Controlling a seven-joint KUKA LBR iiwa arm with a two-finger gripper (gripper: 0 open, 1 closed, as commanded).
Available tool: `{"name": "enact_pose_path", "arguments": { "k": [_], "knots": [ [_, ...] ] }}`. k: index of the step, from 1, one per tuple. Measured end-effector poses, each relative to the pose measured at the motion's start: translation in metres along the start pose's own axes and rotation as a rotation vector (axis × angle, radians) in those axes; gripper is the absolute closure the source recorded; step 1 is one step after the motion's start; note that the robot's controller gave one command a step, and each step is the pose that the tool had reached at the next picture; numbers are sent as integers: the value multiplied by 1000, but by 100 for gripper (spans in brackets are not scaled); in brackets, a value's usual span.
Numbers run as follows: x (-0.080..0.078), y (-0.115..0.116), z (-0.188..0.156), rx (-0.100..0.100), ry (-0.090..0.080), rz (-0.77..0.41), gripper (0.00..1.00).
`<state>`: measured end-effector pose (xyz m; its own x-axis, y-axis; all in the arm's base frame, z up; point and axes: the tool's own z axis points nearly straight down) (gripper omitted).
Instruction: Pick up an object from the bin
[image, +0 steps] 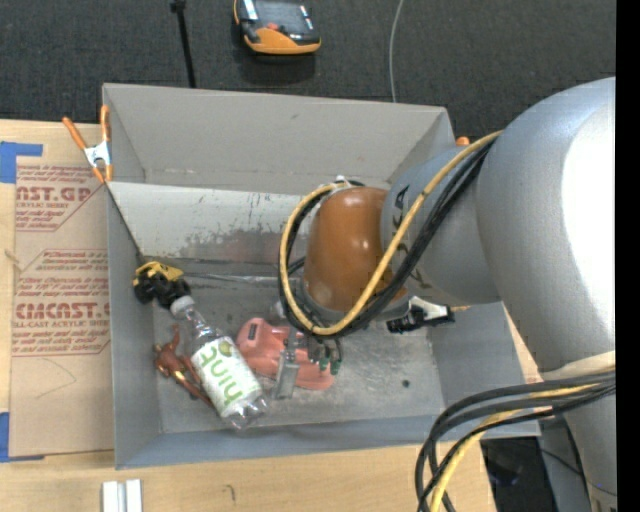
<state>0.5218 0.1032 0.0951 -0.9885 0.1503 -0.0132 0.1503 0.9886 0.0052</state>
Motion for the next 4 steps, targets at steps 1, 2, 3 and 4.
{"name": "enact_pose_path", "arguments": {
  "k": [1, 2, 3, 4],
  "knots": [
    [10, -6, 12, 5, 10, 54, 0],
    [16, -3, -4, 4, 7, 186, 0],
    [19, 0, 23, 3, 0, 162, 0],
    [26, -3, 24, 4, 5, 362, 100]
  ]
}}
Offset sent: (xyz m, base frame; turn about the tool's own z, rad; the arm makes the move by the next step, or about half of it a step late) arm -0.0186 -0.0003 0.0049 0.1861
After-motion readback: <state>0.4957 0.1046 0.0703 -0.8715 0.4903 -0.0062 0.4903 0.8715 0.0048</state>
